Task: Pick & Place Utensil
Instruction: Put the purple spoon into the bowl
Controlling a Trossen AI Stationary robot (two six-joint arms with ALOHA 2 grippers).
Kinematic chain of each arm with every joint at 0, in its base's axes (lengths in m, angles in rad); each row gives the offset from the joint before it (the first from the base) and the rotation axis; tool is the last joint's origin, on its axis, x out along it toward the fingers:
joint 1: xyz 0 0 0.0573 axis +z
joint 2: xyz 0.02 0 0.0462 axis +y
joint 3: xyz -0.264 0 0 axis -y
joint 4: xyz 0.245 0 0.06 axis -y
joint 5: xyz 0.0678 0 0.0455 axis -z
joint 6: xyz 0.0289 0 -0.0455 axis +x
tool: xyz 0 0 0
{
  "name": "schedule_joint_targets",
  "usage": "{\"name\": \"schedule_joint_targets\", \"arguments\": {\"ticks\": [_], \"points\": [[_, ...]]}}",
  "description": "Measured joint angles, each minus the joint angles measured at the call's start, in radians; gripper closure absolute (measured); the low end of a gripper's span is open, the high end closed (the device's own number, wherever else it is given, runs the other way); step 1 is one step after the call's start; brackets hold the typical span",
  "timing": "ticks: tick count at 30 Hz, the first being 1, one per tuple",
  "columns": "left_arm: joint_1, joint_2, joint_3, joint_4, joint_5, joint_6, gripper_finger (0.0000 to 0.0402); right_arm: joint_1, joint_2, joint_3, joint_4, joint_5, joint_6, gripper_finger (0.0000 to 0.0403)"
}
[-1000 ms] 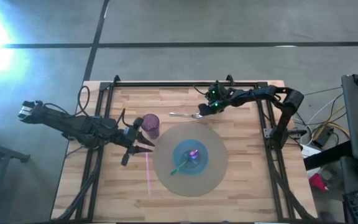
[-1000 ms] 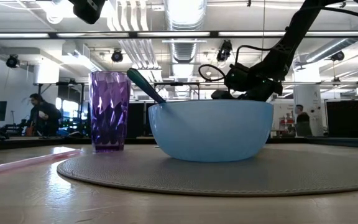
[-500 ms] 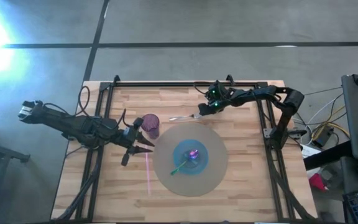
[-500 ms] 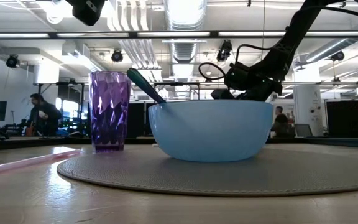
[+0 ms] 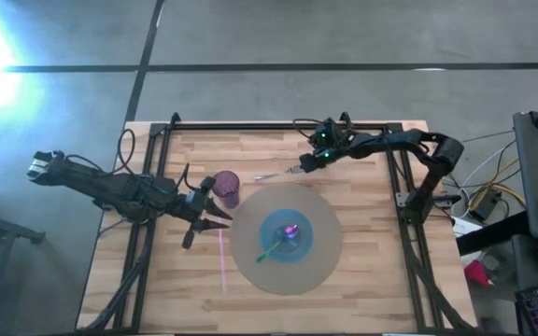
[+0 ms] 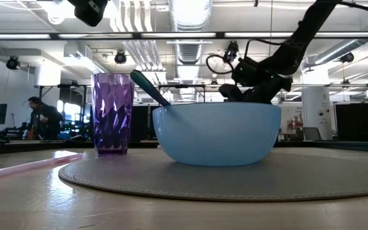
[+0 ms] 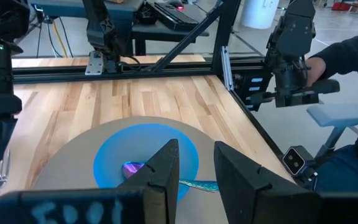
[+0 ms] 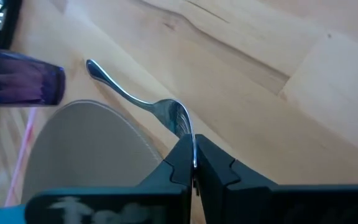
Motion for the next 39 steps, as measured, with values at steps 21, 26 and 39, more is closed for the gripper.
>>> {"name": "schedule_joint_targets", "arguments": {"ticks": [21,26,39], "points": [[0.000,0.000,0.000,0.007,0.000,0.004,0.0219,0.000,-0.395,0.000,-0.138,0.036,-0.083,0.0395],[0.000,0.000,0.000,0.029,-0.003,-0.020,0.0178,0.001,-0.520,0.000,-0.197,0.071,-0.110,0.0395],[-0.001,0.001,0.000,0.147,-0.004,-0.138,0.0168,0.145,-0.781,-0.001,-0.201,0.113,-0.135,0.0395]]}}
